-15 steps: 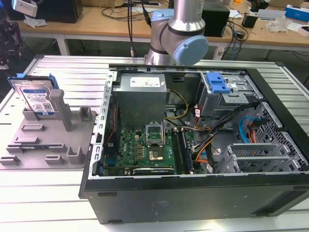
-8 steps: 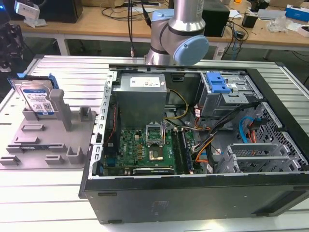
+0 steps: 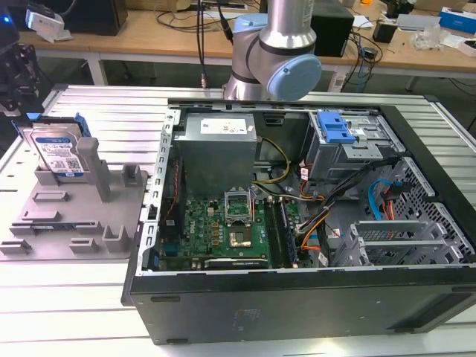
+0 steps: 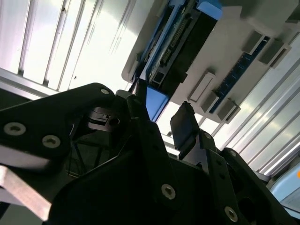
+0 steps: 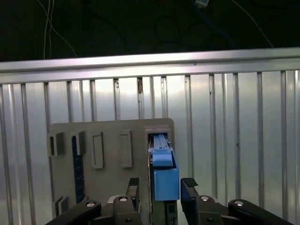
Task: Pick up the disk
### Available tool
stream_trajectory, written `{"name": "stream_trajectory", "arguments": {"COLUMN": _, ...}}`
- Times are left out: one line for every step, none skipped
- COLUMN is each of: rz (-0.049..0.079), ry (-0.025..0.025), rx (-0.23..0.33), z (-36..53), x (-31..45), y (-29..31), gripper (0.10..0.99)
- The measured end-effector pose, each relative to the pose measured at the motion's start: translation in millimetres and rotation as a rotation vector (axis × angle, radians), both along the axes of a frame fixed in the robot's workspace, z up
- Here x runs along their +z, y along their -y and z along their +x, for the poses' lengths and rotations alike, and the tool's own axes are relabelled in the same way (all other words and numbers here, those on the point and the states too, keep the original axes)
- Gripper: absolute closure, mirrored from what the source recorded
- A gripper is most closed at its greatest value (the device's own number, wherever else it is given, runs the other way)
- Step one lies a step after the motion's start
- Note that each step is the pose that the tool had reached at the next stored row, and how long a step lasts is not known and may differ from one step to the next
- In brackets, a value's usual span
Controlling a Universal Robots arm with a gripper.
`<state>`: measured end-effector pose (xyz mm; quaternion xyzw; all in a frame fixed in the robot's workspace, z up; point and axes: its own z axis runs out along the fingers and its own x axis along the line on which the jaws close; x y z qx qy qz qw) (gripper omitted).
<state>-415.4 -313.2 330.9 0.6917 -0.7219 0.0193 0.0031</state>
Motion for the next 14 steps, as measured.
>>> {"name": "stream_trajectory", "arguments": {"rz": 0.000, "ry": 0.0000, "rx": 0.000, "z": -0.1, "x": -0.7, "y": -0.3, "gripper": 0.604}}
{"name": "stream_trajectory", "arguments": {"rz": 0.000, "ry": 0.0001, "rx": 0.001, "z": -0.1, "x": -2.0, "y": -0.6, "gripper": 0.604}}
{"name": "stream_trajectory", "arguments": {"rz": 0.000, "ry": 0.0001, "rx": 0.001, "z": -0.3, "x": -2.9, "y": -0.9, "gripper": 0.604}}
{"name": "stream_trajectory", "arguments": {"rz": 0.000, "ry": 0.0001, "rx": 0.002, "z": -0.7, "x": -5.1, "y": -1.2, "gripper": 0.604}}
{"name": "stream_trajectory", "arguments": {"rz": 0.000, "ry": 0.0001, "rx": 0.002, "z": -1.0, "x": -6.1, "y": -1.3, "gripper": 0.604}}
{"name": "stream_trajectory", "arguments": {"rz": 0.000, "ry": 0.0002, "rx": 0.003, "z": -1.2, "x": -7.0, "y": -1.3, "gripper": 0.604}}
{"name": "stream_trajectory", "arguments": {"rz": 0.000, "ry": 0.0001, "rx": 0.004, "z": -1.5, "x": -8.1, "y": -1.3, "gripper": 0.604}}
{"name": "stream_trajectory", "arguments": {"rz": 0.001, "ry": 0.0000, "rx": 0.004, "z": -1.6, "x": -8.9, "y": -1.3, "gripper": 0.604}}
{"name": "stream_trajectory", "arguments": {"rz": 0.001, "ry": 0.0001, "rx": 0.005, "z": -1.8, "x": -9.9, "y": -1.3, "gripper": 0.604}}
{"name": "stream_trajectory", "arguments": {"rz": 0.001, "ry": 0.0001, "rx": 0.006, "z": -2.0, "x": -11.4, "y": -1.3, "gripper": 0.604}}
{"name": "stream_trajectory", "arguments": {"rz": 0.002, "ry": 0.0000, "rx": 0.007, "z": -2.2, "x": -13.1, "y": -1.3, "gripper": 0.604}}
{"name": "stream_trajectory", "arguments": {"rz": 0.002, "ry": 0.0001, "rx": 0.007, "z": -2.3, "x": -14.0, "y": -1.3, "gripper": 0.604}}
{"name": "stream_trajectory", "arguments": {"rz": 0.002, "ry": 0.0002, "rx": 0.008, "z": -2.3, "x": -14.9, "y": -1.3, "gripper": 0.604}}
{"name": "stream_trajectory", "arguments": {"rz": 0.002, "ry": 0.0001, "rx": 0.008, "z": -2.4, "x": -16.2, "y": -1.3, "gripper": 0.604}}
